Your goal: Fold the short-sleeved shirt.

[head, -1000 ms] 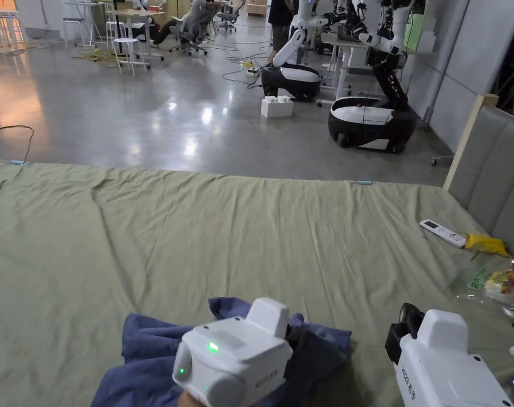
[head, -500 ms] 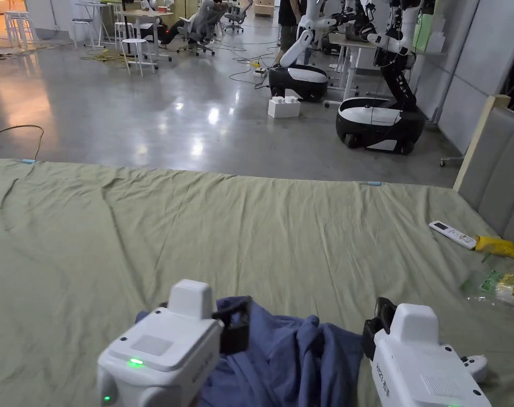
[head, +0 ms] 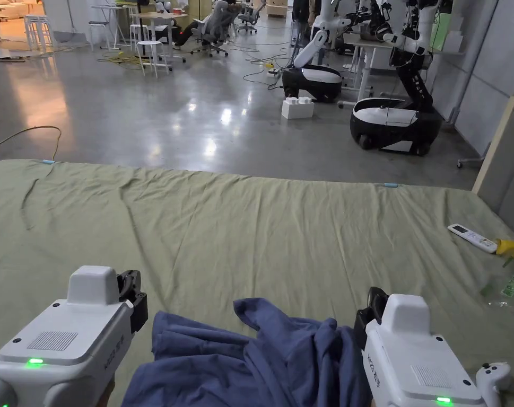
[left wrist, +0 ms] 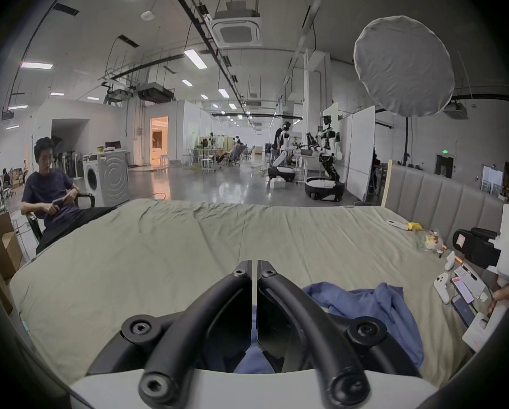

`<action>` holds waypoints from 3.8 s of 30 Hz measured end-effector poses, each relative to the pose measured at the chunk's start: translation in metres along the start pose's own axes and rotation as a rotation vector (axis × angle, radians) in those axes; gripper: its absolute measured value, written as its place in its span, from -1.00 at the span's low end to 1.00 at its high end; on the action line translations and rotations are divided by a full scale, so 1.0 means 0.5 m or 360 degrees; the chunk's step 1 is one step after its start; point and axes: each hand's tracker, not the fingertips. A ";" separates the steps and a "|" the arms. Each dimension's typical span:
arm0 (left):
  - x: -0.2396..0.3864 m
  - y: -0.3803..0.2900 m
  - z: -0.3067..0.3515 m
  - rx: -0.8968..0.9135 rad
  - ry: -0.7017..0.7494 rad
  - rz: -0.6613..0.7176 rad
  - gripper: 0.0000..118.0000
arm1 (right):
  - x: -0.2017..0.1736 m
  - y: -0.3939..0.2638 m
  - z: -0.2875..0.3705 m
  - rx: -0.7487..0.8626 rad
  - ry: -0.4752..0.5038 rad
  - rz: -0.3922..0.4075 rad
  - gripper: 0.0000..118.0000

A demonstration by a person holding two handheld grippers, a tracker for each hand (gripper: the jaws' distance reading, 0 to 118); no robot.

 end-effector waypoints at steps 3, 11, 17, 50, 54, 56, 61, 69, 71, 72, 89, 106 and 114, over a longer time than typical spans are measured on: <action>-0.013 -0.017 -0.014 -0.0062 0.0026 0.0034 -0.95 | -0.006 0.002 -0.006 0.0000 0.0008 0.0002 -0.99; -0.067 -0.076 -0.162 -0.0515 -0.0052 0.0230 -0.95 | -0.008 -0.006 -0.019 -0.0029 0.0033 0.0044 -0.99; -0.076 -0.099 -0.296 -0.0766 -0.0111 0.0320 -0.84 | 0.004 -0.029 -0.042 -0.0091 0.0019 0.0071 -0.99; -0.011 -0.202 -0.408 -0.0917 -0.0135 -0.0030 -0.89 | 0.165 -0.202 -0.367 -0.1003 0.0011 0.0074 0.07; -0.021 -0.198 -0.367 -0.0865 -0.0140 0.0007 -0.89 | 0.121 -0.245 -0.405 -0.1215 0.0187 0.0238 -0.02; -0.025 -0.199 -0.353 -0.0854 -0.0129 0.0011 -0.89 | 0.103 -0.268 -0.404 -0.1232 0.0239 0.0292 -0.69; -0.007 -0.172 -0.303 -0.0807 -0.0118 0.0022 -0.89 | 0.101 -0.254 -0.379 -0.1121 0.0173 0.0287 -0.89; -0.024 -0.093 -0.276 -0.0663 -0.0115 0.0025 -0.89 | 0.143 -0.154 -0.298 -0.0772 0.0104 0.0130 -0.93; -0.034 -0.068 -0.269 -0.0617 -0.0114 0.0022 -0.89 | 0.146 -0.116 -0.277 -0.0691 0.0102 0.0134 -0.93; -0.037 -0.054 -0.265 -0.0588 -0.0109 0.0018 -0.89 | 0.147 -0.093 -0.265 -0.0637 0.0095 0.0136 -0.93; -0.191 0.234 -0.142 -0.0167 0.0096 0.0052 -0.89 | 0.194 0.260 -0.164 -0.0103 -0.0030 0.0095 -0.93; -0.259 0.405 -0.180 -0.0075 0.0237 0.0140 -0.89 | 0.191 0.420 -0.216 0.0054 -0.0130 0.0136 -0.93; -0.255 0.464 -0.242 -0.0038 0.0261 0.0073 -0.89 | 0.177 0.483 -0.268 0.0125 -0.0152 0.0181 -0.93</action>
